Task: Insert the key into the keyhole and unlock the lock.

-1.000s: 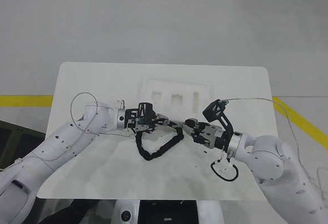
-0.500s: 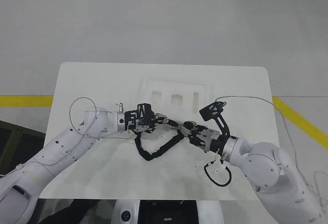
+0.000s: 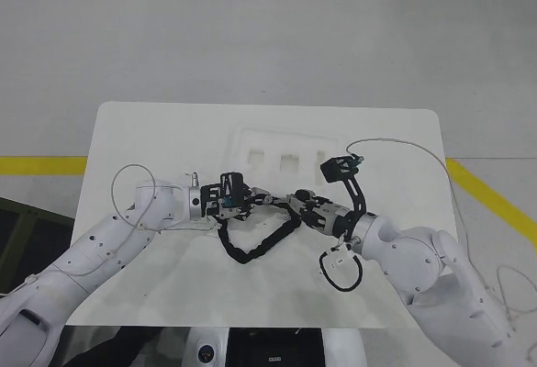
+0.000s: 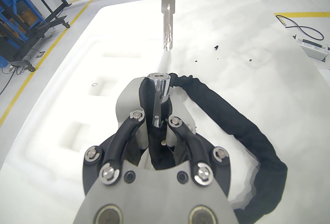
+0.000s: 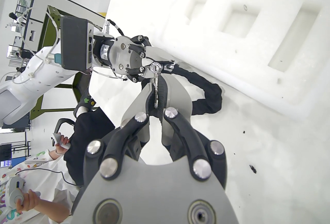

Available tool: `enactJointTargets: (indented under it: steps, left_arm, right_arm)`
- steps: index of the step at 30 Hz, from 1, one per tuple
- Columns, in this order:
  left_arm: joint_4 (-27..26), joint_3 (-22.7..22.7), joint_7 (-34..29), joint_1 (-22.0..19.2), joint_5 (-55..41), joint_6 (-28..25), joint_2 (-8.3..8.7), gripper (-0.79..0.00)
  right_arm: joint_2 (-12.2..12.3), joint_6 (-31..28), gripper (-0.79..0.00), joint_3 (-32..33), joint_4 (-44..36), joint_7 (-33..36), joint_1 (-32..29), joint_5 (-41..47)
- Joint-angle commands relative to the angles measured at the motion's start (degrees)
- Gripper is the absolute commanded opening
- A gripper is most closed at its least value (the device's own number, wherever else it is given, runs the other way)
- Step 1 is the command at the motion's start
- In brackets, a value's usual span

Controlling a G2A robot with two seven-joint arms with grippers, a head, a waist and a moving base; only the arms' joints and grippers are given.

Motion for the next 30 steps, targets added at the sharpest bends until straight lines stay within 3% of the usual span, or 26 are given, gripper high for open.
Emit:
enactJointTargets:
  steps: [1, 30]
  left_arm:
    - [0.0, 0.0, 0.0, 0.0, 0.0, 0.0, 0.00, -0.785]
    - [0.0, 0.0, 0.0, 0.0, 0.0, 0.0, 0.00, -0.785]
  right_arm:
    - [-0.2, 0.7, -0.785, -0.6, 0.5, 0.1, 0.7, 0.4]
    - [-1.9, 4.9, -0.785, -3.5, 3.2, 0.3, 4.2, -0.2]
